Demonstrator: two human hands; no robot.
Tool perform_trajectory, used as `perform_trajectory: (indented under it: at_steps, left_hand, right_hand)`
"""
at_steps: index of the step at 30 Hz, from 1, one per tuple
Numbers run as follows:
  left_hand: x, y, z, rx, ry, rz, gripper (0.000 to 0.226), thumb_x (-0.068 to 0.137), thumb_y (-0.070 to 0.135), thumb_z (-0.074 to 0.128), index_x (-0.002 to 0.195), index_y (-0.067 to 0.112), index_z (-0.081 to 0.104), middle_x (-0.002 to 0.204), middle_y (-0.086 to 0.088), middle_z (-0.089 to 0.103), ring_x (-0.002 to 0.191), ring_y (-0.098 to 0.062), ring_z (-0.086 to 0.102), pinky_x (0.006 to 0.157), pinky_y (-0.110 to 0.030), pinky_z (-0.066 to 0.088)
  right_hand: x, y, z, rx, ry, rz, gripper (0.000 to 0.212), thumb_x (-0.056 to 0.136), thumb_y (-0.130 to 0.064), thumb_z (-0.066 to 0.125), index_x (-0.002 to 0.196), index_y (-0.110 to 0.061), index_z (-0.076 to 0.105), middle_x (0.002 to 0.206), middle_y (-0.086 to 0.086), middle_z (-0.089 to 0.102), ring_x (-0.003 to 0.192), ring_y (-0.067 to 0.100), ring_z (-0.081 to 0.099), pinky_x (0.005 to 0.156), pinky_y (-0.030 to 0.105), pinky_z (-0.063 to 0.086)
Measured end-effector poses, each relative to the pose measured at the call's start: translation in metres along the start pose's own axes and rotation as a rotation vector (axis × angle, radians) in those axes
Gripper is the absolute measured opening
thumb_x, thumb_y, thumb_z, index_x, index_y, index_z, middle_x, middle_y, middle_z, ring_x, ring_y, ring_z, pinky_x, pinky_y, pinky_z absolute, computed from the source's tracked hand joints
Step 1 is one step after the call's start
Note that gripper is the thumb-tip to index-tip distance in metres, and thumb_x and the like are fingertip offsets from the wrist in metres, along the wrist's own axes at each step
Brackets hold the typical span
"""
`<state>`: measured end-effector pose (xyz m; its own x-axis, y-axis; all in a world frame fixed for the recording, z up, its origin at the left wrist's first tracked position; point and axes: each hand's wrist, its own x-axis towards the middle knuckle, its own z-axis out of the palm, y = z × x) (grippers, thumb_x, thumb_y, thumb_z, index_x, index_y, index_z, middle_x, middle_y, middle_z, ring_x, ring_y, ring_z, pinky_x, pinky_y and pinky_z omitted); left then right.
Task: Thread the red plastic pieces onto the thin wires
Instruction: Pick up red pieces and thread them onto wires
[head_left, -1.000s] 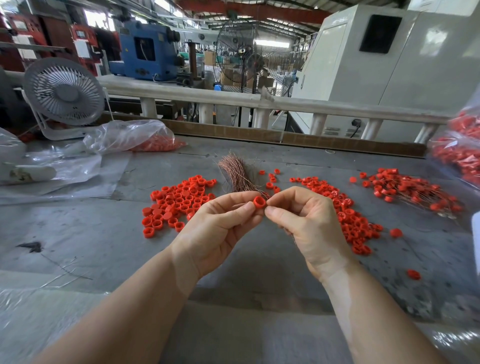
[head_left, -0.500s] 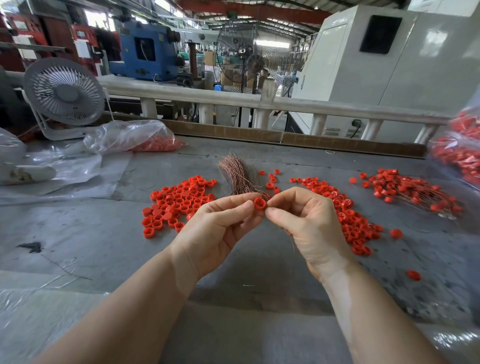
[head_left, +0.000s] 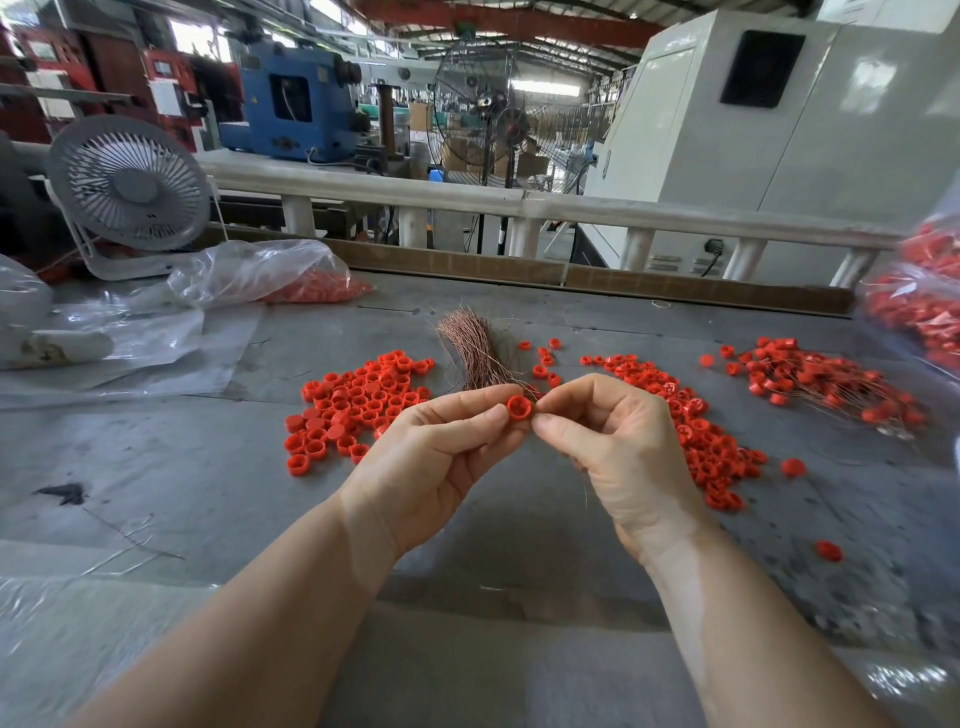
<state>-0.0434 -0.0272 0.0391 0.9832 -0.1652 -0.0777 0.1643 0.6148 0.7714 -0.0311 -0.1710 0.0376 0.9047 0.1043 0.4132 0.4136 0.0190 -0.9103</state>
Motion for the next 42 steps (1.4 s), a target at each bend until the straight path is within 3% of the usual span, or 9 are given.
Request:
perform_trajectory:
  at_steps: [14, 24, 30, 42]
  left_hand:
    - [0.0007, -0.0003, -0.0007, -0.015, -0.029, -0.002, 0.021, 0.066, 0.000, 0.057, 0.077, 0.001, 0.075, 0.077, -0.011, 0.072, 0.069, -0.013, 0.070, 0.060, -0.017, 0.055]
    - [-0.0005, -0.0042, 0.0001, 0.105, -0.049, 0.054, 0.022, 0.064, -0.001, 0.060, 0.078, 0.006, 0.076, 0.079, -0.009, 0.073, 0.071, -0.012, 0.070, 0.062, -0.016, 0.055]
    - [-0.0008, -0.0019, 0.0000, 0.072, -0.048, 0.022, 0.021, 0.067, 0.005, 0.059, 0.077, 0.006, 0.076, 0.074, -0.011, 0.067, 0.065, -0.011, 0.067, 0.061, -0.018, 0.055]
    - [-0.0012, -0.0018, -0.0008, 0.051, -0.066, 0.009, 0.021, 0.066, 0.001, 0.059, 0.077, 0.005, 0.076, 0.076, -0.010, 0.072, 0.068, -0.012, 0.069, 0.061, -0.016, 0.055]
  right_hand:
    - [-0.0005, -0.0016, -0.0014, 0.028, -0.011, 0.016, 0.023, 0.074, 0.007, 0.068, 0.066, -0.015, 0.066, 0.053, -0.009, 0.060, 0.048, -0.002, 0.049, 0.049, 0.007, 0.037]
    - [-0.0001, -0.0018, -0.0016, 0.032, -0.006, 0.023, 0.023, 0.073, 0.010, 0.066, 0.065, -0.012, 0.065, 0.053, -0.008, 0.059, 0.048, -0.002, 0.048, 0.049, 0.009, 0.037]
    - [0.0001, -0.0023, -0.0011, 0.049, -0.002, 0.033, 0.023, 0.074, 0.011, 0.065, 0.066, -0.011, 0.064, 0.052, -0.007, 0.059, 0.047, -0.002, 0.049, 0.048, 0.008, 0.037]
    - [-0.0007, -0.0040, -0.0007, 0.061, 0.007, 0.049, 0.025, 0.074, 0.011, 0.065, 0.064, -0.012, 0.064, 0.052, -0.007, 0.060, 0.046, -0.002, 0.049, 0.048, 0.007, 0.037]
